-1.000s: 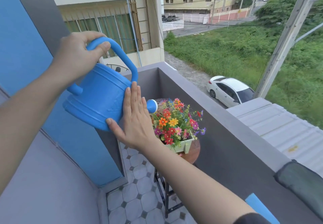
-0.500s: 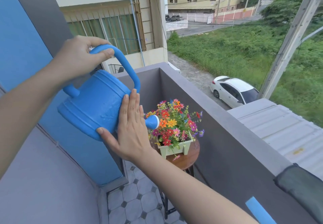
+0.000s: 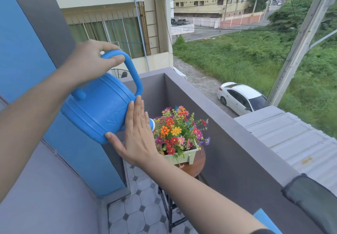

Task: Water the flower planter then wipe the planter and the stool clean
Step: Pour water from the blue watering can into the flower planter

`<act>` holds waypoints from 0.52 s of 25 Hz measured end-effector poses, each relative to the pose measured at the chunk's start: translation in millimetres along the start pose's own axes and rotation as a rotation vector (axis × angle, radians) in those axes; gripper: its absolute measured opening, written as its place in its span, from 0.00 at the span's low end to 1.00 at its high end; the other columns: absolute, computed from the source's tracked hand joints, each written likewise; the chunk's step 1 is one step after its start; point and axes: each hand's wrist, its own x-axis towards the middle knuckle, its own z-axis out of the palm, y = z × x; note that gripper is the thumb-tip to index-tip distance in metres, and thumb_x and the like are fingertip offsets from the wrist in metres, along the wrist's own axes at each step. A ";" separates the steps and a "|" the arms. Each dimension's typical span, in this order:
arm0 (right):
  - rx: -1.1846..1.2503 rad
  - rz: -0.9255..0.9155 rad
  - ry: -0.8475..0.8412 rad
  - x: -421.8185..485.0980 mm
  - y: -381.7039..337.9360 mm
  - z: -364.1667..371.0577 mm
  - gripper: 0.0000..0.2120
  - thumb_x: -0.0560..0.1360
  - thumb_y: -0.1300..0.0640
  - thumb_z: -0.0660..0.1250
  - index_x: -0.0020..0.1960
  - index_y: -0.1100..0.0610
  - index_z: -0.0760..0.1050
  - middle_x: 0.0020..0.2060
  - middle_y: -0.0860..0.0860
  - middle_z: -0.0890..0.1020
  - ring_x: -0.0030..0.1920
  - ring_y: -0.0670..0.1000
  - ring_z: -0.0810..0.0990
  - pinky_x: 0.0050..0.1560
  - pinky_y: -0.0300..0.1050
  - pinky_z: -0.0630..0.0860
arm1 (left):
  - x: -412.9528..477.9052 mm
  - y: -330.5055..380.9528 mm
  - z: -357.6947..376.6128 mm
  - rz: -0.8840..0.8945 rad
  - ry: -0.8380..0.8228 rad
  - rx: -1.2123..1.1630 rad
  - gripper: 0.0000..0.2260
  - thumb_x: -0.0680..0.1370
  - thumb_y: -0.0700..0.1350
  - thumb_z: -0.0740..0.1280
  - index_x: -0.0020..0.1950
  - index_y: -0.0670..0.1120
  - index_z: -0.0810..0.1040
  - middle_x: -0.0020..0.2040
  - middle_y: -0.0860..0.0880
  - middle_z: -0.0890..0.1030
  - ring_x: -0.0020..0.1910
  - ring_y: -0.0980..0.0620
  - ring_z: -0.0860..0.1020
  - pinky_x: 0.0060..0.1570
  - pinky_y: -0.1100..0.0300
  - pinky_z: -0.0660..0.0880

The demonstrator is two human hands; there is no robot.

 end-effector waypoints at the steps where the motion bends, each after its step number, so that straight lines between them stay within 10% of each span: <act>1: 0.013 -0.003 0.020 -5.1 1.1 -1.7 0.41 0.76 0.33 0.47 0.76 0.52 0.30 0.72 0.51 0.25 0.74 0.49 0.26 0.72 0.41 0.28 | -0.2 2.4 2.3 -0.009 -0.029 -0.013 0.13 0.75 0.55 0.66 0.58 0.55 0.79 0.44 0.53 0.78 0.42 0.47 0.77 0.35 0.60 0.72; 5: 0.013 0.002 0.119 -14.0 7.4 -11.0 0.40 0.75 0.30 0.40 0.72 0.50 0.22 0.70 0.45 0.20 0.75 0.50 0.27 0.73 0.41 0.28 | 1.1 12.5 12.4 -0.013 -0.076 -0.124 0.10 0.74 0.56 0.67 0.54 0.58 0.80 0.36 0.49 0.79 0.23 0.56 0.69 0.21 0.65 0.68; 13: -0.062 0.012 0.033 6.3 18.7 -20.3 0.41 0.73 0.29 0.38 0.76 0.52 0.32 0.73 0.52 0.30 0.74 0.48 0.27 0.72 0.43 0.29 | 8.0 16.2 15.8 0.023 0.027 -0.165 0.13 0.76 0.53 0.66 0.59 0.54 0.78 0.53 0.51 0.82 0.52 0.52 0.77 0.45 0.62 0.69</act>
